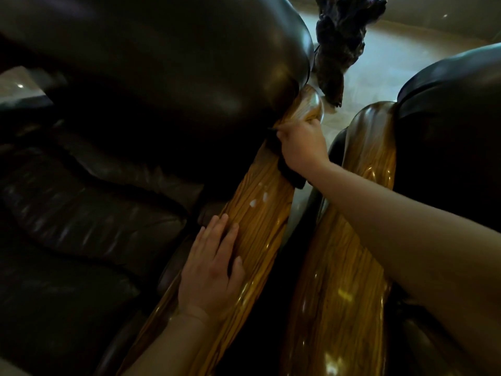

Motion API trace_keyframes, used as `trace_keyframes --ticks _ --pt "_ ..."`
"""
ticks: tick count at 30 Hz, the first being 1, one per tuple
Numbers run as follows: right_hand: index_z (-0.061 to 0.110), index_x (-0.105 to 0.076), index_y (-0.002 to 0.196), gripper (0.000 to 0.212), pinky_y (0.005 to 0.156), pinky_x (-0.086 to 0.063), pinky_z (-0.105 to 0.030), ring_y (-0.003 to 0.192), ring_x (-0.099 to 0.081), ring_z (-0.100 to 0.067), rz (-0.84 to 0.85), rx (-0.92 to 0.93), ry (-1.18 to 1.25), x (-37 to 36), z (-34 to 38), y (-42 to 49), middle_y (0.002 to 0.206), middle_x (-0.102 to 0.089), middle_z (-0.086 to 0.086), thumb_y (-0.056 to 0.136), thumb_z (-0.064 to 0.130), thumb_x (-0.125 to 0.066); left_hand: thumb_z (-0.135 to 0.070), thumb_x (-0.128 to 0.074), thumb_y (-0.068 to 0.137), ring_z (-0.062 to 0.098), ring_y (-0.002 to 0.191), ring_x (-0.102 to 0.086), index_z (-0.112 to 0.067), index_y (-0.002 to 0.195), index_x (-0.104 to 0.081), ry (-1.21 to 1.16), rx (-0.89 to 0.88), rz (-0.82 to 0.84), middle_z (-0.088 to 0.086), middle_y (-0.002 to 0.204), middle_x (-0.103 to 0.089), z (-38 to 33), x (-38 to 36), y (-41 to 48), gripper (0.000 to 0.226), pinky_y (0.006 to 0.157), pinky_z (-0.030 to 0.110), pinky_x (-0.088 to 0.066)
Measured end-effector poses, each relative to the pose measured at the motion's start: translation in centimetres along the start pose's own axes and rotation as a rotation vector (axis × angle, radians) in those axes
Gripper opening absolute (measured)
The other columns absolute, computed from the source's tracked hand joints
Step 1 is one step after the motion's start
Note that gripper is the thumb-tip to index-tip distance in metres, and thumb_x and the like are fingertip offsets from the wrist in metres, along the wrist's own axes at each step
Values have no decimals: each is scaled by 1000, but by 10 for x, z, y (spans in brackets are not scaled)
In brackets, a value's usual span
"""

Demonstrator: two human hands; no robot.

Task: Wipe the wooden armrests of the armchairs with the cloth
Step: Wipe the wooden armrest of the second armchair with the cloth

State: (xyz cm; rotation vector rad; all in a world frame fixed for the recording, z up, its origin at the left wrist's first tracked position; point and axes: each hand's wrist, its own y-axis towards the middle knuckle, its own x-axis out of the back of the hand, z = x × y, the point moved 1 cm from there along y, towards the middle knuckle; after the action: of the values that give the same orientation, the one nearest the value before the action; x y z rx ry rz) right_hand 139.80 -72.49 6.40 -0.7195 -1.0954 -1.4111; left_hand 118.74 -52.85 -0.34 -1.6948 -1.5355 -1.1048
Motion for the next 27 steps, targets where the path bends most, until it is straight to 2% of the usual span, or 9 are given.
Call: trace_keyframes --ticks 3,6,12,15,18,20,22,24,27 --pt "22 -66 125 32 104 -31 -49 130 -40 -38 156 180 -23 -4 9 -10 150 -48 -4 102 28 -44 -36 -39 95 11 151 -15 -19 149 -38 -10 -2 -1 -5 160 -22 0 1 0 56 123 28 -2" --pt "35 -49 143 42 117 -10 -61 150 -12 -32 300 236 -101 -16 -3 -19 162 -26 9 103 43 -34 -34 -40 94 13 151 -17 -18 149 -40 -16 -3 5 0 160 -28 -1 2 1 57 123 30 -5" --pt "15 -42 149 49 123 -2 -46 152 -5 -31 163 27 3 -21 -2 -8 163 -22 -12 106 37 -32 -34 -39 95 12 151 -16 -18 149 -39 -12 -3 -7 0 161 -26 0 3 0 57 124 33 -8" --pt "15 -42 149 48 123 -4 -43 153 -2 -30 97 -53 195 -20 8 -69 165 -19 -6 106 36 -36 -33 -39 95 15 151 -18 -15 149 -40 -7 -8 1 3 161 -28 -2 3 0 57 123 37 -12" --pt "19 -42 149 46 122 -11 -41 151 -10 -29 89 -26 199 -19 0 -95 165 -20 -2 106 34 -37 -34 -39 96 14 151 -17 -16 148 -39 1 -14 5 3 160 -29 -1 3 2 56 123 33 -9" --pt "22 -51 143 41 114 -18 -34 142 -23 -34 69 -101 170 -18 1 -70 163 -26 1 106 33 -37 -35 -38 96 12 151 -15 -18 149 -38 7 -5 2 1 161 -27 0 2 2 55 123 29 -5" --pt "26 -60 133 37 106 -23 -35 129 -31 -37 86 -144 103 -18 6 -50 161 -32 2 106 34 -36 -36 -38 96 11 151 -14 -19 149 -37 13 -2 1 0 161 -26 1 0 1 55 123 27 -2" --pt "24 -66 126 35 103 -29 -40 121 -36 -37 92 -46 65 -15 9 -52 155 -41 1 106 31 -38 -36 -37 97 11 151 -13 -20 149 -36 16 -3 1 1 161 -26 2 1 0 55 122 27 -2" --pt "20 -70 121 31 91 -37 -38 105 -44 -33 90 160 89 -5 5 -83 145 -54 2 103 30 -46 -37 -37 97 11 151 -12 -20 150 -34 15 -7 2 1 162 -25 3 1 -1 55 123 31 -5"
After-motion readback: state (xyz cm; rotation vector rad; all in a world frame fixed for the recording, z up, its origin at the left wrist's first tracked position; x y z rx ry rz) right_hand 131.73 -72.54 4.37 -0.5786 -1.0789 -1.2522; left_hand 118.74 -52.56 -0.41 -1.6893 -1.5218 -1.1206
